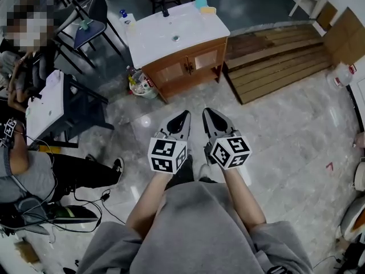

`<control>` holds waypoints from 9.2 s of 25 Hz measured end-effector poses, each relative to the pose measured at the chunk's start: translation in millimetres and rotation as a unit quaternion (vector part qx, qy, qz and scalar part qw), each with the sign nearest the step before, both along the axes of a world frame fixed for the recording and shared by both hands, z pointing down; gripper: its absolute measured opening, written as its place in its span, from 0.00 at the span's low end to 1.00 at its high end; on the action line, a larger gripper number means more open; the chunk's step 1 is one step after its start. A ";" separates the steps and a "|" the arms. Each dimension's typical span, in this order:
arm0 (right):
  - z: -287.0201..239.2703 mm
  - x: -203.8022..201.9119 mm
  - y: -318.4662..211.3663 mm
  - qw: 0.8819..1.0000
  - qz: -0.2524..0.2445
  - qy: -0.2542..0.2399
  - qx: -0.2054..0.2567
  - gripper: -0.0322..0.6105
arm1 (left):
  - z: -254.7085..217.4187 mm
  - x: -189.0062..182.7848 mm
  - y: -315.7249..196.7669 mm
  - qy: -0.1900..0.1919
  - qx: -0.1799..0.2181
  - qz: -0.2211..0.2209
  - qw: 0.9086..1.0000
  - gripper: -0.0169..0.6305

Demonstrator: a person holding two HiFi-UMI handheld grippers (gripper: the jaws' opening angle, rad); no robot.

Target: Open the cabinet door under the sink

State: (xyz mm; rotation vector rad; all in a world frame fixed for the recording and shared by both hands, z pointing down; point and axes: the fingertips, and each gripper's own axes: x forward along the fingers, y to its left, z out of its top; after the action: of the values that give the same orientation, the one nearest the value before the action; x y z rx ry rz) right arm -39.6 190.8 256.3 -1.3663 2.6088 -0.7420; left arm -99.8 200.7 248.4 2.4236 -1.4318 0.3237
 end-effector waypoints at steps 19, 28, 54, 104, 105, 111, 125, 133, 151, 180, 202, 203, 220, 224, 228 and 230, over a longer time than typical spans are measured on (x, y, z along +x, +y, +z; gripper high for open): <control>31.0 -47.3 -138.9 0.997 0.055 0.012 -0.045 0.07 | 39.5 -48.4 -149.9 0.011 -0.042 0.049 0.998 0.04; 48.7 -61.4 -175.6 0.993 0.093 0.013 -0.067 0.07 | 59.3 -63.7 -189.6 0.018 -0.063 0.082 0.994 0.04; 128.2 6.7 -287.5 0.987 0.092 -0.041 -0.127 0.07 | 133.9 -9.1 -300.1 -0.035 -0.122 0.064 0.990 0.04; 417.9 -51.5 -398.0 0.968 0.107 -0.110 -0.196 0.16 | 392.2 -36.8 -405.0 -0.111 -0.172 0.120 0.971 0.04; 422.9 -51.8 -400.3 0.968 0.111 -0.112 -0.195 0.17 | 396.4 -39.0 -405.9 -0.113 -0.173 0.119 0.971 0.04; 451.6 -58.5 -414.0 0.965 0.122 -0.131 -0.193 0.19 | 420.8 -45.6 -409.0 -0.128 -0.177 0.125 0.968 0.04; 493.5 -75.9 -443.1 0.960 0.116 -0.150 -0.208 0.24 | 443.0 -53.4 -420.0 -0.138 -0.191 0.135 0.962 0.04; 490.4 -80.8 -443.3 0.964 0.106 -0.159 -0.185 0.19 | 450.8 -54.4 -420.8 -0.141 -0.197 0.140 0.960 0.04; 486.6 -71.0 -429.4 0.969 0.091 -0.149 -0.172 0.18 | 455.7 -49.7 -406.2 -0.147 -0.204 0.145 0.957 0.04; 485.7 -15.1 -362.2 0.971 -0.015 -0.121 -0.207 0.18 | 466.3 -7.6 -350.3 -0.114 -0.233 0.094 0.961 0.04; 481.5 45.3 -324.7 0.964 -0.110 -0.087 -0.228 0.16 | 477.5 48.5 -319.6 -0.092 -0.253 0.086 0.959 0.04; 481.2 50.9 -322.8 0.964 -0.108 -0.087 -0.228 0.16 | 477.9 51.6 -319.3 -0.091 -0.253 0.089 0.959 0.04; 478.4 155.7 -309.0 0.972 -0.028 -0.053 -0.228 0.12 | 478.3 120.0 -300.2 -0.062 -0.259 0.147 0.953 0.04; 478.0 171.0 -309.4 0.973 -0.002 -0.044 -0.226 0.12 | 476.2 132.2 -296.8 -0.059 -0.258 0.160 0.951 0.04; 477.7 183.6 -312.2 0.975 0.020 -0.021 -0.220 0.12 | 475.9 138.3 -301.5 -0.054 -0.255 0.164 0.951 0.04; 477.2 190.4 -313.1 0.976 0.030 -0.005 -0.215 0.12 | 475.2 141.6 -303.9 -0.053 -0.255 0.167 0.951 0.04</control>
State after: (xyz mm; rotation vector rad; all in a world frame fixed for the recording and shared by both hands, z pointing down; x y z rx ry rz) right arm 150.7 -122.3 733.5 -1.5235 2.4766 -1.3591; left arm 41.8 -103.1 723.6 2.2165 -0.8254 0.8043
